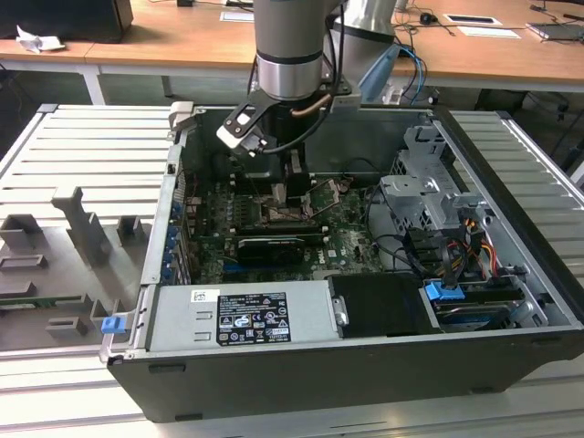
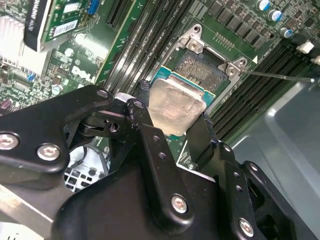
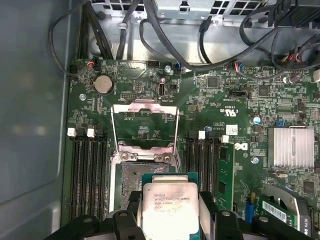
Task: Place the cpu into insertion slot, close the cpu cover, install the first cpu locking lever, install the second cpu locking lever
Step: 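Place the cpu into insertion slot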
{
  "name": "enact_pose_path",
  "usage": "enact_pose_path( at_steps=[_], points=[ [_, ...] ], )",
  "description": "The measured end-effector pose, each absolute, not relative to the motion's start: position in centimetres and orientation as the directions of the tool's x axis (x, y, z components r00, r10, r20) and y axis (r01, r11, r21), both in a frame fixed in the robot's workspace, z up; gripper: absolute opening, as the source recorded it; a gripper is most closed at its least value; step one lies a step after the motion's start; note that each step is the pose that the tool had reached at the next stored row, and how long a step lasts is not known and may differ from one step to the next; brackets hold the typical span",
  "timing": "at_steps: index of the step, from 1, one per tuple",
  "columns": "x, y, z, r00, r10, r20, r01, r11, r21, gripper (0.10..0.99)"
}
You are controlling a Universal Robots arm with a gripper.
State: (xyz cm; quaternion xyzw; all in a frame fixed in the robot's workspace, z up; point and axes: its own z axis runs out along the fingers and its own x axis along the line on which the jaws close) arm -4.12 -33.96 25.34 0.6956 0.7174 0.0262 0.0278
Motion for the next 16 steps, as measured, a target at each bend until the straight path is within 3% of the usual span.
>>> enact_pose_path(
  at_steps=[16],
  points=[
    [-4.7,-32.2,22.1,-0.014,1.000,-0.006,0.997,0.014,0.076,0.537]
  ],
)
